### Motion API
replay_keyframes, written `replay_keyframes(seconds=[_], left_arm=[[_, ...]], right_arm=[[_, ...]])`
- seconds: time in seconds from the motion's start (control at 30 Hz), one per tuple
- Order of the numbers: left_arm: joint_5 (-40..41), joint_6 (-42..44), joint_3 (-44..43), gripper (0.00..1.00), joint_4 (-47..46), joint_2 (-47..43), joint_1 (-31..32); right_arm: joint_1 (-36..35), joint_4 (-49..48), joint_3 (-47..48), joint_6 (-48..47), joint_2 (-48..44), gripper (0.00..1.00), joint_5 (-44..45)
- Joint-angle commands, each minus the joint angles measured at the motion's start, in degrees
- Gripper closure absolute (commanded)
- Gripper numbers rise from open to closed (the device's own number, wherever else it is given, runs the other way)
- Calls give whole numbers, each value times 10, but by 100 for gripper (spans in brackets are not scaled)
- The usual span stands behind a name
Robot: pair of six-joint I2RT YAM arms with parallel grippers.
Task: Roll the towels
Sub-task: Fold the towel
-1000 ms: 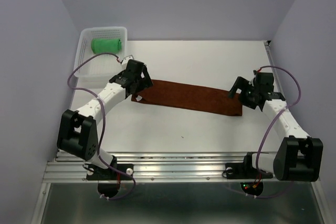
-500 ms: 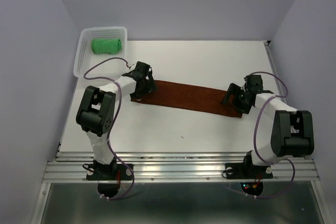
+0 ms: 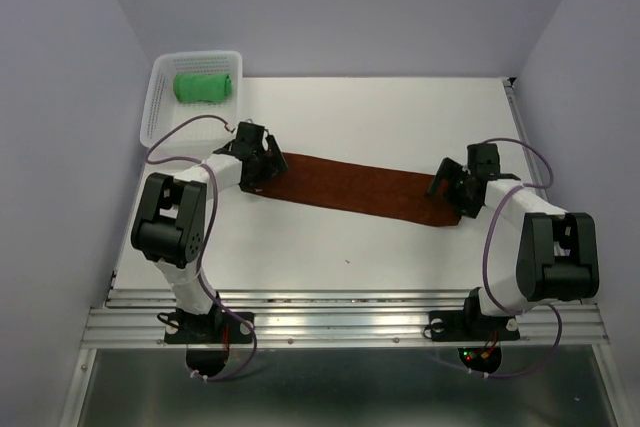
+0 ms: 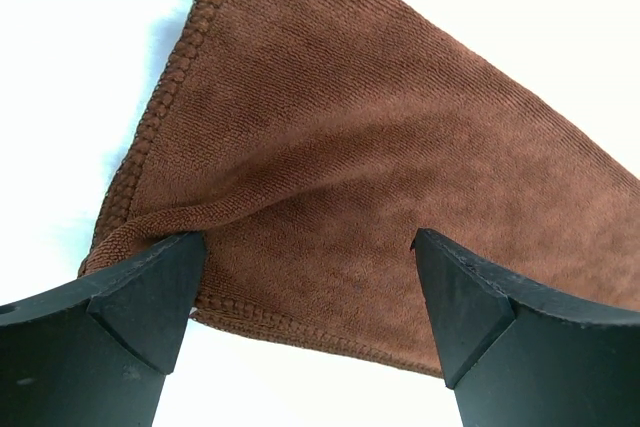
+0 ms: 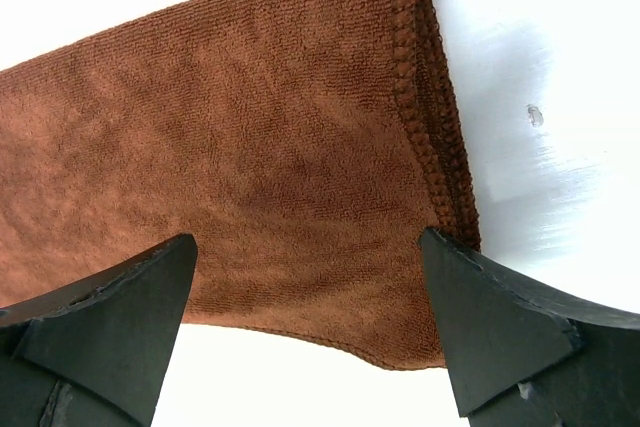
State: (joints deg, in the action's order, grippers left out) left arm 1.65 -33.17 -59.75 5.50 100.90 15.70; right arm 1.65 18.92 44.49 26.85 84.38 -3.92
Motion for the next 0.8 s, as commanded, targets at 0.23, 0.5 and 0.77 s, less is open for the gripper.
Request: replay_keyframes(seconds=[0.23, 0.5, 0.77], left_arm=[[-45, 13, 24, 1, 49, -121, -10], [91, -20, 6, 1, 120, -144, -15], [103, -44, 33, 1, 114, -145, -49]], right_arm=[[7, 9, 22, -87, -76, 0, -55], [12, 64, 35, -52, -78, 0, 99], [18, 60, 37, -41, -14, 1, 98]])
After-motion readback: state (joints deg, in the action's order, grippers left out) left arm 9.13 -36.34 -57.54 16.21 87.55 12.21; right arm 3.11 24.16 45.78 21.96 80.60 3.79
